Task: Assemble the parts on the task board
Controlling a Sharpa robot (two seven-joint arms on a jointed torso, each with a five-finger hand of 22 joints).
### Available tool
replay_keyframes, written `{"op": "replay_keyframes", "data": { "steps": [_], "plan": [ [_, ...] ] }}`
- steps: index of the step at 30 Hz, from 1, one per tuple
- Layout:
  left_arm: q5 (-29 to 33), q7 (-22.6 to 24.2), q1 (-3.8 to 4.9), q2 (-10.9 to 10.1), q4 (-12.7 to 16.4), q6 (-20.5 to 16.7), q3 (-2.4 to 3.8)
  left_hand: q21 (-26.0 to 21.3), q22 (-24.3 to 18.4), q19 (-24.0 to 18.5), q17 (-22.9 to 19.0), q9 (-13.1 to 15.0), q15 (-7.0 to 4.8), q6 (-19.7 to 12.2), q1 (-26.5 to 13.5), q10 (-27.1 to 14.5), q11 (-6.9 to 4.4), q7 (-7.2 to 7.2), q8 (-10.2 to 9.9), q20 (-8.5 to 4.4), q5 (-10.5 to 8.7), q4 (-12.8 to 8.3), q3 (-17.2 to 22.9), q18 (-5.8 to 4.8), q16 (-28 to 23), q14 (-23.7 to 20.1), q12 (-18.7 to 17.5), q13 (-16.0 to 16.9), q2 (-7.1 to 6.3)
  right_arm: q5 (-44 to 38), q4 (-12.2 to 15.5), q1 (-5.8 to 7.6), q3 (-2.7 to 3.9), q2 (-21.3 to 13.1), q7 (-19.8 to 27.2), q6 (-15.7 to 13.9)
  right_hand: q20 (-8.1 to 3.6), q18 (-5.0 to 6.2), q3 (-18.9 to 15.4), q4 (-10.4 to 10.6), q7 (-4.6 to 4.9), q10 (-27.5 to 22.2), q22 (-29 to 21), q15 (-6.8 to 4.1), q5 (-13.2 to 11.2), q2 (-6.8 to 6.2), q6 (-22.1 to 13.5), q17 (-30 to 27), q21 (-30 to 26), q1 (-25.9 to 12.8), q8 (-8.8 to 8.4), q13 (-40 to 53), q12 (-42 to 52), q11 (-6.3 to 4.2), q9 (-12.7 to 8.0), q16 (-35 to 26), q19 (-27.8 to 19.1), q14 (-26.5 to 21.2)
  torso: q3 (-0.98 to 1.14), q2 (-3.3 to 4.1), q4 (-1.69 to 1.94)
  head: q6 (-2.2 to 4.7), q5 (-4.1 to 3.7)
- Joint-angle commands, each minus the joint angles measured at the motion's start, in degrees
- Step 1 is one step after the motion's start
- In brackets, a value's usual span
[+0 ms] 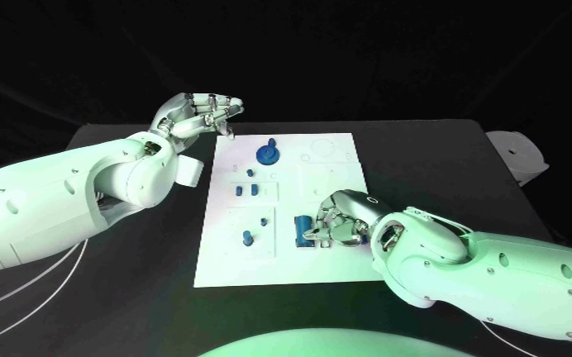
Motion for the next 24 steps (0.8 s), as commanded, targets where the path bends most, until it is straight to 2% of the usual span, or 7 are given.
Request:
{"op": "replay_keyframes", "data": {
  "steps": [1, 9, 14, 19, 24],
  "plan": [
    [0.08, 0.38, 0.05, 0.07, 0.14, 0.60, 0.04, -0.27, -0.05, 0.11, -0.08, -0.03, 0.11, -0.38, -0.16, -0.42, 0.11, 0.07, -0.03, 0.42, 0.03, 0.26, 0.09, 0.35, 0.18, -0.42, 0.21, -0.05, 0.10, -1.88, -0.49, -0.16, -0.15, -0.27, -1.35, -0.72, -0.39, -0.82, 0.17, 0.02, -0.36, 1.54, 15.07, -0.26, 0.37, 1.75, 0.12, 11.83, 0.25, 0.74, 0.36, 9.05, -0.15, -0.38, -0.09, 0.29, 5.89, 5.28, -0.02, 0.03, 0.02, 0.05, -0.02],
    [0.08, 0.33, 0.05, 0.06, 0.14, 0.67, 0.04, -0.34, -0.10, 0.15, -0.12, -0.02, 0.14, -0.44, -0.24, -0.53, 0.13, 0.09, -0.02, 0.45, 0.03, 0.37, 0.08, 0.34, 0.29, -0.46, 0.41, -0.05, 0.18, -1.34, 0.91, -0.16, -0.14, -1.47, -0.71, -2.64, -0.38, -0.82, -0.60, 0.05, -0.29, 1.47, 15.07, -0.22, 1.56, 1.73, 0.07, 11.76, 0.25, -0.64, 0.38, 8.97, -0.34, -0.32, -0.24, 0.26, 5.89, 5.27, 0.03, 0.03, 0.01, 0.14, -0.06],
    [0.08, 0.30, 0.05, 0.05, 0.12, 0.69, 0.04, -0.34, -0.10, 0.15, -0.12, -0.02, 0.14, -0.44, -0.24, -0.53, 0.13, 0.09, -0.02, 0.45, 0.03, 0.37, 0.08, 0.34, 0.29, -0.46, 0.41, -0.05, 0.18, -0.60, 1.93, 0.08, -0.10, -3.60, 0.34, -6.16, -0.31, -0.82, -1.12, 0.02, -0.07, 1.11, 15.07, -0.11, 1.72, 1.55, -0.53, 11.62, 0.25, -1.30, 0.04, 8.57, -0.97, -0.16, -0.46, 0.19, 5.89, 5.24, -0.05, -0.02, -0.01, 0.26, -0.18],
    [0.08, 0.33, 0.05, 0.01, 0.14, 0.65, 0.04, -0.34, -0.10, 0.15, -0.12, -0.02, 0.14, -0.44, -0.24, -0.53, 0.13, 0.09, -0.02, 0.45, 0.03, 0.37, 0.08, 0.34, 0.29, -0.46, 0.41, -0.05, 0.18, 0.86, 2.55, 0.88, -0.08, -7.10, 1.17, -8.21, 0.12, -0.82, -1.71, -0.10, 0.90, 0.76, 15.07, 0.51, 2.03, 0.93, -2.54, 11.84, 0.25, -0.90, -1.83, 8.29, -1.51, 0.63, -1.50, 0.27, 5.89, 5.27, -0.10, -0.04, -0.10, 0.41, -0.46],
    [0.08, 0.34, 0.05, -0.13, 0.19, 0.65, 0.03, -0.34, -0.10, 0.15, -0.12, -0.02, 0.14, -0.44, -0.24, -0.53, 0.13, 0.09, -0.02, 0.45, 0.03, 0.37, 0.08, 0.34, 0.29, -0.46, 0.41, -0.05, 0.18, 0.74, 3.68, 1.33, -0.07, -10.72, 1.39, -7.33, 0.51, -0.82, -2.54, 0.00, 1.36, 0.67, 15.07, 0.93, 3.54, -0.28, -2.82, 11.98, 0.25, -1.24, -2.84, 8.22, -1.66, 1.07, -2.14, 0.33, 5.89, 5.30, -0.05, -0.06, -0.14, 0.60, -0.93]
  ]
}}
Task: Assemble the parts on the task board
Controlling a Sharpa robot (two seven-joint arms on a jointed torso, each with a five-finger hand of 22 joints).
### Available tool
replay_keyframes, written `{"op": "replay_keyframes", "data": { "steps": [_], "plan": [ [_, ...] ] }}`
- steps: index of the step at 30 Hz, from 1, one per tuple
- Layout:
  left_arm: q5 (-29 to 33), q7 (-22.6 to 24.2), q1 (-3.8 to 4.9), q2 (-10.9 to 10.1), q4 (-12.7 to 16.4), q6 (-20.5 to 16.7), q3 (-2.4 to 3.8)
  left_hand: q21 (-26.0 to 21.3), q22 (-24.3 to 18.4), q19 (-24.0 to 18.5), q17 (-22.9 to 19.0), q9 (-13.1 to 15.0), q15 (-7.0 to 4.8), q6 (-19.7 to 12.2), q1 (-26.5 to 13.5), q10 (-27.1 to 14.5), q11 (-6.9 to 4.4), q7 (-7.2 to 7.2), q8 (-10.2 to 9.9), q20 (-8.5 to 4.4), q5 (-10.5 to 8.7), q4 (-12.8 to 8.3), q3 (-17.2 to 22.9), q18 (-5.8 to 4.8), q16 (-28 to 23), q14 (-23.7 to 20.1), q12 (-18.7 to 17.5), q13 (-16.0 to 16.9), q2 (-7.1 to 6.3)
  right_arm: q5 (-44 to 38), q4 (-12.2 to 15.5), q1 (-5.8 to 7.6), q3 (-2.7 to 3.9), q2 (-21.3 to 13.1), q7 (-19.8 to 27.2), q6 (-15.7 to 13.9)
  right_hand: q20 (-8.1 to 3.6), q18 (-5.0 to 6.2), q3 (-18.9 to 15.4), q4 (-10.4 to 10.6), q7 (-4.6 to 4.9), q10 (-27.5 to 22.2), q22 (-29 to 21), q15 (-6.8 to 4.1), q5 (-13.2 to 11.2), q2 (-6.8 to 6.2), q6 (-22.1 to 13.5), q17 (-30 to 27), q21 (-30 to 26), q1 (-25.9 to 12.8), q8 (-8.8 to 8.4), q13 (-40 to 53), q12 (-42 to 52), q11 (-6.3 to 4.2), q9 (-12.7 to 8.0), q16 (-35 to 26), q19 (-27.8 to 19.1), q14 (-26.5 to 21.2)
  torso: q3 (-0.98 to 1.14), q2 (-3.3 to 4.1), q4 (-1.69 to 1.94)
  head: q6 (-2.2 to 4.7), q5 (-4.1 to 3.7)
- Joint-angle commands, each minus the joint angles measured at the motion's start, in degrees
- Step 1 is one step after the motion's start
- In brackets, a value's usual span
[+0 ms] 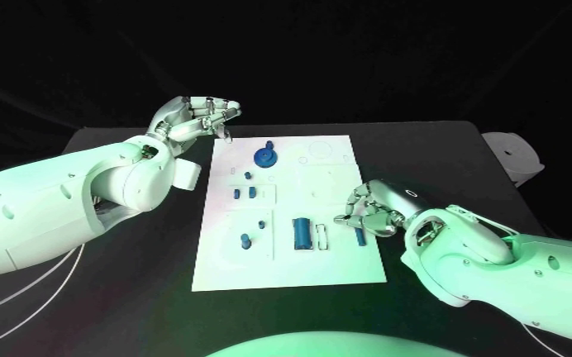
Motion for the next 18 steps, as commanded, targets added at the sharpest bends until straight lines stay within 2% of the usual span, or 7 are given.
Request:
{"op": "replay_keyframes", "data": {
  "steps": [1, 4, 6, 8, 14, 18],
  "plan": [
    [0.08, 0.41, 0.08, -0.07, 0.19, 0.62, 0.03, -0.34, -0.05, -0.06, -0.05, -0.02, 0.14, -0.44, -0.24, -0.33, -0.08, 0.09, -0.02, 0.24, 0.03, 0.37, 0.08, 0.35, 0.29, -0.46, 0.20, -0.06, 0.18, 0.19, 0.75, 0.13, -0.02, -1.66, 1.01, -0.84, 0.50, -0.82, -0.38, -0.03, 0.18, 0.77, 15.08, 0.40, 0.31, -1.10, -0.20, 11.95, 0.25, 0.16, -0.37, 8.13, -0.07, 0.34, -0.12, 0.34, 5.91, 5.41, 0.05, -0.02, -0.08, 0.17, -0.40],
    [0.08, 0.45, 0.08, -0.19, 0.23, 0.64, 0.03, -0.36, -0.07, -0.04, -0.07, -0.02, 0.14, -0.45, -0.28, -0.37, -0.07, 0.09, 0.00, 0.25, 0.03, 0.42, 0.07, 0.35, 0.34, -0.47, 0.30, -0.06, 0.22, -1.19, 1.04, 0.23, -0.03, -3.61, 0.74, 0.70, 0.55, -0.82, -0.32, -0.13, 0.19, 0.72, 15.08, 0.43, 0.38, -1.12, -0.19, 12.06, 0.25, 0.40, -0.52, 8.08, -0.15, 0.37, -0.22, 0.39, 5.91, 5.43, 0.08, 0.00, -0.14, 0.23, -0.52],
    [0.08, 0.48, 0.08, -0.24, 0.26, 0.67, 0.03, -0.37, -0.07, -0.04, -0.07, -0.02, 0.14, -0.45, -0.28, -0.37, -0.08, 0.09, 0.00, 0.25, 0.03, 0.42, 0.07, 0.35, 0.35, -0.47, 0.30, -0.06, 0.22, -2.32, 1.00, 0.18, -0.08, -4.31, 0.57, 1.57, 0.73, -0.82, 0.05, -0.21, 0.43, 0.65, 15.08, 0.59, 1.72, -1.04, -0.38, 11.98, 0.25, 1.67, -1.43, 8.03, -0.28, 0.54, -0.76, 0.34, 5.91, 5.41, 0.04, 0.00, -0.15, 0.38, -0.78],
    [0.08, 0.52, 0.08, -0.27, 0.31, 0.68, 0.03, -0.37, -0.07, -0.03, -0.07, -0.02, 0.14, -0.45, -0.28, -0.37, -0.08, 0.09, 0.00, 0.25, 0.04, 0.43, 0.07, 0.35, 0.36, -0.46, 0.31, -0.06, 0.23, -3.35, 0.94, -0.08, -0.13, -4.77, 0.41, 2.39, 0.79, -0.82, 0.12, -0.20, 0.54, 0.66, 15.08, 0.65, 1.97, -1.05, -0.51, 11.97, 0.25, 1.95, -1.84, 8.04, -0.27, 0.64, -0.98, 0.34, 5.91, 5.41, 0.01, 0.00, -0.19, 0.44, -0.86],
    [0.08, 0.57, 0.08, -0.28, 0.34, 0.71, 0.03, -0.37, -0.07, -0.02, -0.07, -0.01, 0.14, -0.46, -0.27, -0.38, -0.08, 0.08, 0.00, 0.25, 0.04, 0.42, 0.08, 0.35, 0.38, -0.45, 0.33, -0.06, 0.24, -5.11, 0.56, -1.38, -0.23, -4.82, -0.04, 4.17, 0.83, -0.82, 0.12, -0.12, 0.58, 0.62, 15.08, 0.70, 1.69, -0.96, -0.38, 11.94, 0.25, 1.94, -2.02, 7.99, -0.36, 0.70, -1.11, 0.32, 5.91, 5.40, 0.12, 0.03, -0.02, 0.50, -0.94],
    [0.08, 0.57, 0.08, -0.25, 0.35, 0.68, 0.03, -0.37, -0.07, -0.02, -0.07, -0.01, 0.14, -0.46, -0.27, -0.38, -0.08, 0.08, 0.00, 0.25, 0.04, 0.42, 0.08, 0.35, 0.38, -0.45, 0.33, -0.06, 0.24, -5.51, 0.08, -1.87, -0.26, -4.33, -0.31, 5.00, 0.86, -0.82, 0.11, -0.08, 0.61, 0.51, 15.08, 0.72, 1.55, -0.91, -0.34, 11.90, 0.25, 1.91, -2.11, 7.86, -0.56, 0.71, -1.17, 0.30, 5.91, 5.39, 0.10, 0.08, 0.05, 0.58, -0.85]
  ]
}}
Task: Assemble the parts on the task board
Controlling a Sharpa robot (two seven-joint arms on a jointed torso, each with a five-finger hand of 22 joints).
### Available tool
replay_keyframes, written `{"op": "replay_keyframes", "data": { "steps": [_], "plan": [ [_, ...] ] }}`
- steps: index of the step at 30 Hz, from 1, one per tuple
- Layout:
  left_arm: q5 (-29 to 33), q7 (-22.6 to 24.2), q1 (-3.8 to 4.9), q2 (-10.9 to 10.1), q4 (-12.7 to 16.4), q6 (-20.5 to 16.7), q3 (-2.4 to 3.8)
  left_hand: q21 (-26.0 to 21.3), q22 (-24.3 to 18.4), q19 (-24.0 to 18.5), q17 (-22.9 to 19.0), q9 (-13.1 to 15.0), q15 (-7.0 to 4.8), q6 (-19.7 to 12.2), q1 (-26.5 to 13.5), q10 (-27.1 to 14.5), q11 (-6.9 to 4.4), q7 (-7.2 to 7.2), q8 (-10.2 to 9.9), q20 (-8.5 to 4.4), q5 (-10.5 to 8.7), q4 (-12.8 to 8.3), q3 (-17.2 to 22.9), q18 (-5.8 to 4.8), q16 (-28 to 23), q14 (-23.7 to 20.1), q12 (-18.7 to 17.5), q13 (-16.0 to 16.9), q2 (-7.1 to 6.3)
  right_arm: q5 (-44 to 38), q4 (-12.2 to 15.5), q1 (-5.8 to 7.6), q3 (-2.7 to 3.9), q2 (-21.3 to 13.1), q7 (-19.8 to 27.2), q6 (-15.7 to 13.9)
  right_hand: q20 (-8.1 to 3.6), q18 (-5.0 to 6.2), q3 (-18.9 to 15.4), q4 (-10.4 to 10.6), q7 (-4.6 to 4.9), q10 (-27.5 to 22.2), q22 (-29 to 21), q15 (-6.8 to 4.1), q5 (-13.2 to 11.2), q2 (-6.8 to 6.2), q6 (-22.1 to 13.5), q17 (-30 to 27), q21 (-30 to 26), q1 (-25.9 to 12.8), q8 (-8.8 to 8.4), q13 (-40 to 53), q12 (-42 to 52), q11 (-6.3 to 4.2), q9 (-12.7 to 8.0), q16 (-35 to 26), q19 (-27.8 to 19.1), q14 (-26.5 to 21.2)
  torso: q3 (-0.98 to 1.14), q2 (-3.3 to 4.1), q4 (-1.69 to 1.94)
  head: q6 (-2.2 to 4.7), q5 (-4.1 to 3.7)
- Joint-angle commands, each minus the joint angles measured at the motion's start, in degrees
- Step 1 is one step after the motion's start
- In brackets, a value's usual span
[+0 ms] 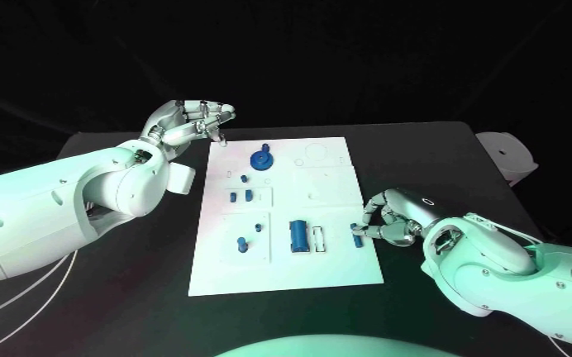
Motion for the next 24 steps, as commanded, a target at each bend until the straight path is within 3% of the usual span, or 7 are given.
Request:
{"op": "replay_keyframes", "data": {
  "steps": [1, 9, 14, 20, 22, 24],
  "plan": [
    [0.08, 0.55, 0.05, 0.09, 0.19, 0.67, 0.03, -0.37, -0.08, 0.00, -0.08, -0.01, -0.07, -0.47, -0.27, -0.39, -0.08, 0.09, 0.00, 0.26, 0.05, 0.27, -0.08, 0.35, 0.41, -0.23, 0.37, -0.06, 0.25, -2.64, -0.43, -0.37, -0.03, 0.49, -0.44, 3.14, 0.45, -0.82, 0.29, -0.03, 0.35, 0.52, 15.09, 0.32, -0.21, 0.15, -0.08, 11.92, 0.25, 0.31, -0.19, 8.05, -0.40, 0.31, -0.05, 0.30, 5.89, 5.39, -0.03, 0.04, 0.11, 0.09, 0.04],
    [0.08, 0.55, 0.05, 0.01, 0.25, 0.62, 0.03, -0.37, -0.08, 0.01, -0.08, -0.02, -0.07, -0.49, -0.27, -0.40, -0.08, 0.09, -0.01, 0.26, 0.05, 0.27, -0.08, 0.35, 0.41, -0.22, 0.37, -0.06, 0.24, -3.37, -1.56, -1.15, -0.09, 1.47, -0.96, 4.78, 0.56, -0.82, 0.34, -0.09, 0.39, 0.42, 15.09, 0.41, -0.91, 0.46, 0.20, 11.89, 0.25, 0.42, -0.62, 7.98, -0.55, 0.38, -0.32, 0.28, 5.89, 5.38, -0.01, 0.04, 0.00, -0.16, 0.02],
    [0.08, 0.51, 0.05, -0.03, 0.31, 0.62, 0.03, -0.38, -0.09, 0.03, -0.09, -0.04, -0.07, -0.63, -0.31, -0.45, -0.07, 0.12, -0.07, 0.26, 0.04, 0.29, -0.12, 0.35, 0.46, -0.20, 0.42, -0.07, 0.18, -3.47, -2.03, -1.46, -0.11, 2.26, -0.98, 5.56, 0.53, -0.82, 1.73, -0.52, 0.17, 0.42, 15.09, 0.28, 1.78, 1.00, 0.89, 11.90, 0.25, 3.65, -1.58, 8.04, -0.53, 0.18, -0.96, 0.28, 5.89, 5.38, 0.03, 0.08, 0.10, -0.40, 0.11],
    [0.08, 0.47, 0.05, -0.14, 0.36, 0.54, 0.03, -0.38, -0.09, 0.03, -0.09, -0.04, -0.07, -0.63, -0.31, -0.45, -0.07, 0.12, -0.07, 0.26, 0.04, 0.29, -0.12, 0.35, 0.46, -0.20, 0.42, -0.07, 0.18, -3.50, -2.24, -1.84, -0.13, 3.01, -0.91, 7.17, 0.24, -0.82, 4.13, -0.84, -0.33, 0.52, 15.09, -0.10, 1.41, 0.90, 2.18, 11.95, 0.25, 7.39, -2.23, 8.20, -0.37, -0.26, -1.48, 0.29, 5.89, 5.39, 0.01, 0.04, 0.03, -0.49, 0.40],
    [0.08, 0.46, 0.06, -0.17, 0.38, 0.54, 0.03, -0.38, -0.09, 0.03, -0.09, -0.04, -0.07, -0.63, -0.31, -0.45, -0.07, 0.12, -0.07, 0.26, 0.04, 0.29, -0.12, 0.35, 0.46, -0.20, 0.42, -0.07, 0.18, -3.67, -2.25, -1.93, -0.14, 3.10, -0.91, 7.82, 0.00, -0.82, 5.81, -0.89, -0.62, 0.55, 15.09, -0.35, 3.33, 0.57, 2.86, 12.05, 0.25, 9.07, -2.44, 8.25, -0.35, -0.53, -1.68, 0.33, 5.89, 5.41, 0.00, 0.05, 0.01, -0.55, 0.53],
    [0.08, 0.44, 0.06, -0.20, 0.40, 0.51, 0.03, -0.38, -0.09, 0.03, -0.09, -0.04, -0.07, -0.63, -0.31, -0.45, -0.07, 0.12, -0.07, 0.26, 0.04, 0.29, -0.12, 0.35, 0.46, -0.20, 0.42, -0.07, 0.18, -4.17, -2.30, -1.99, -0.15, 3.20, -0.96, 8.38, -0.29, -0.82, 9.10, -1.23, -0.97, 0.52, 15.09, -0.66, 6.84, -0.11, 3.27, 12.16, 0.25, 11.58, -2.76, 8.27, -0.39, -0.87, -1.88, 0.37, 5.89, 5.43, -0.03, 0.04, 0.00, -0.61, 0.49]
  ]
}}
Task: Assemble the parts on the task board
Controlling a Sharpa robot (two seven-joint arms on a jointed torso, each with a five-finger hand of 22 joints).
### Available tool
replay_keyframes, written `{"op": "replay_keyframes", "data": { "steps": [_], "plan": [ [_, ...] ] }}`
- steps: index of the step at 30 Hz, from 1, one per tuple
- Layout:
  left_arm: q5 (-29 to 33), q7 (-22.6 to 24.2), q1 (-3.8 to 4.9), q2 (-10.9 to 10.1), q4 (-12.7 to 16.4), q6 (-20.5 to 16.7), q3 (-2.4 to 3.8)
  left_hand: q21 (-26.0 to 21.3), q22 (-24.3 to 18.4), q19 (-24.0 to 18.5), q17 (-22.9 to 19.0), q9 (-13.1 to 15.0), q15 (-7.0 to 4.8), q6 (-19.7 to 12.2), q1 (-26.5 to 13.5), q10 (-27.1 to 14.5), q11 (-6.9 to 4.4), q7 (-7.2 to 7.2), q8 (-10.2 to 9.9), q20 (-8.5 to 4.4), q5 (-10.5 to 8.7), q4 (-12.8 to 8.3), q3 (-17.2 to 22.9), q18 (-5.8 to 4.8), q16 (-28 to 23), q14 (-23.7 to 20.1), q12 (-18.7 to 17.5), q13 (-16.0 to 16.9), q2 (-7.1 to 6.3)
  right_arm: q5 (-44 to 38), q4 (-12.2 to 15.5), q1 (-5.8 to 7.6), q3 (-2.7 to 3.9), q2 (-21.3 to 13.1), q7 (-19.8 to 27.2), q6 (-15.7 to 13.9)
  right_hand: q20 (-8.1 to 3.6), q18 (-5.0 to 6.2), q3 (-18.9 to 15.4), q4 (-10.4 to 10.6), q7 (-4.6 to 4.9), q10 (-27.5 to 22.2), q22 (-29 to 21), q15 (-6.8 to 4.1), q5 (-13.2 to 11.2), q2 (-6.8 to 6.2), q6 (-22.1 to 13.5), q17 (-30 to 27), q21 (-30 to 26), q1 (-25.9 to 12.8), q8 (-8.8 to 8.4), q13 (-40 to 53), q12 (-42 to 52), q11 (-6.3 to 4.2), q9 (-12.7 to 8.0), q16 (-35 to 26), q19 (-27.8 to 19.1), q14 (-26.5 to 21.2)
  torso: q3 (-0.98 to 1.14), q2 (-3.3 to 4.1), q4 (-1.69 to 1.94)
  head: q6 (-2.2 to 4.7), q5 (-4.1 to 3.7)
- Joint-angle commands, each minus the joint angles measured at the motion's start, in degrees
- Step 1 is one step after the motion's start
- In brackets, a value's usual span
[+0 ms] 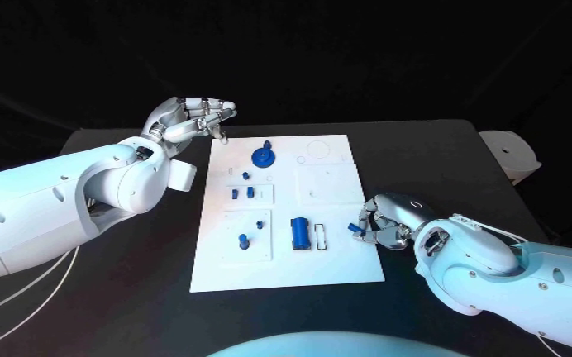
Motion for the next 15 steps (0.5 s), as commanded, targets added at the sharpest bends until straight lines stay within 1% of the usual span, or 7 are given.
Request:
{"op": "replay_keyframes", "data": {
  "steps": [1, 4, 5, 6, 9, 12, 15],
  "plan": [
    [0.08, 0.43, 0.06, 0.02, 0.21, 0.52, 0.04, -0.38, -0.10, 0.03, -0.10, -0.05, -0.06, -0.41, -0.32, -0.46, -0.07, -0.10, -0.07, 0.27, 0.04, 0.29, -0.12, 0.36, 0.24, -0.21, 0.18, -0.08, 0.18, -1.35, -0.27, -0.63, -0.46, 0.28, -0.50, 4.68, -0.55, -0.82, 3.65, -0.37, -0.43, 0.99, 15.05, -0.72, 3.60, 0.17, 0.67, 12.19, 0.25, 3.47, -0.34, -0.27, -0.01, -1.03, -0.74, 0.37, 6.10, 5.32, -0.06, -0.06, -0.04, -0.15, 0.04],
    [0.08, 0.42, 0.06, 0.01, 0.22, 0.51, 0.04, -0.38, -0.10, 0.03, -0.10, -0.05, -0.06, -0.41, -0.32, -0.46, -0.07, -0.10, -0.07, 0.27, 0.04, 0.29, -0.12, 0.36, 0.24, -0.21, 0.18, -0.08, 0.18, -2.38, -0.38, -0.68, -0.46, 0.35, -0.62, 5.08, -0.74, -0.82, 11.64, -0.66, -0.25, 1.08, 15.05, -0.72, 4.89, -2.42, 0.75, 12.25, 0.25, 4.75, 0.17, -0.30, -0.15, -1.15, 0.15, 0.38, 6.10, 5.32, -0.07, -0.11, -0.02, -0.17, 0.03],
    [0.08, 0.42, 0.06, 0.00, 0.22, 0.50, 0.04, -0.38, -0.10, 0.03, -0.10, -0.05, -0.06, -0.41, -0.32, -0.46, -0.07, -0.10, -0.07, 0.27, 0.04, 0.29, -0.12, 0.36, 0.24, -0.21, 0.18, -0.08, 0.18, -2.72, -0.41, -0.69, -0.46, 0.37, -0.67, 5.16, -0.71, -0.82, 18.02, -0.93, -0.04, 1.18, 15.05, -0.54, 5.85, -5.05, 0.27, 12.29, 0.25, 3.25, 1.14, -0.38, -0.31, -0.97, 1.55, 0.39, 6.10, 5.33, -0.06, -0.11, 0.01, -0.20, 0.00],
    [0.08, 0.42, 0.06, 0.00, 0.22, 0.49, 0.04, -0.38, -0.10, 0.03, -0.10, -0.05, -0.06, -0.41, -0.32, -0.46, -0.07, -0.10, -0.07, 0.27, 0.04, 0.29, -0.12, 0.36, 0.24, -0.21, 0.18, -0.08, 0.18, -2.89, -0.42, -0.69, -0.47, 0.38, -0.70, 5.18, -0.62, -0.82, 19.77, -1.24, -0.09, 1.22, 15.05, -0.60, 6.01, -5.47, 0.14, 12.32, 0.25, 2.95, 1.37, -0.37, -0.31, -0.95, 1.89, 0.40, 6.10, 5.34, -0.06, -0.11, 0.01, -0.20, 0.00],
    [0.08, 0.41, 0.06, -0.01, 0.22, 0.47, 0.04, -0.38, -0.10, 0.03, -0.10, -0.05, -0.06, -0.41, -0.32, -0.46, -0.07, -0.10, -0.07, 0.27, 0.04, 0.29, -0.12, 0.36, 0.24, -0.21, 0.18, -0.08, 0.18, -3.44, -0.43, -0.71, -0.47, 0.45, -0.84, 4.83, -0.37, -0.82, 30.48, -4.19, -0.04, 1.38, 15.05, -0.40, 6.09, -8.62, -0.53, 12.35, 0.25, -2.63, 3.01, -0.33, -0.37, -0.66, 4.37, 0.40, 6.10, 5.35, -0.05, -0.09, 0.04, -0.24, -0.01],
    [0.08, 0.42, 0.06, -0.01, 0.21, 0.43, 0.04, -0.38, -0.10, 0.03, -0.10, -0.05, -0.06, -0.41, -0.32, -0.46, -0.07, -0.10, -0.07, 0.27, 0.04, 0.29, -0.12, 0.36, 0.24, -0.21, 0.18, -0.08, 0.18, -3.75, -0.27, -0.71, -0.47, 0.51, -0.95, 3.68, -0.35, -0.82, 35.57, -6.66, 0.20, 1.43, 15.05, -0.37, 7.05, -8.66, -0.82, 12.30, 0.25, -6.00, 3.36, -0.30, -0.41, -0.56, 5.24, 0.36, 6.10, 5.33, -0.06, -0.10, 0.01, -0.20, 0.02],
    [0.08, 0.41, 0.06, 0.00, 0.20, 0.42, 0.04, -0.41, -0.13, 0.08, -0.12, -0.07, -0.05, -0.56, -0.33, -0.56, -0.05, -0.07, -0.13, 0.28, 0.07, 0.33, -0.12, 0.36, 0.31, -0.21, 0.29, -0.08, 0.19, -3.39, 0.30, -0.70, -0.45, 0.54, -1.00, 1.64, -0.37, -0.82, 37.72, -8.00, 0.14, 1.57, 15.05, -0.41, 7.10, -8.88, -0.80, 12.36, 0.25, -9.25, 3.62, -0.18, -0.27, -0.66, 5.81, 0.39, 6.10, 5.35, -0.06, -0.10, 0.01, -0.20, 0.02]
  ]
}}
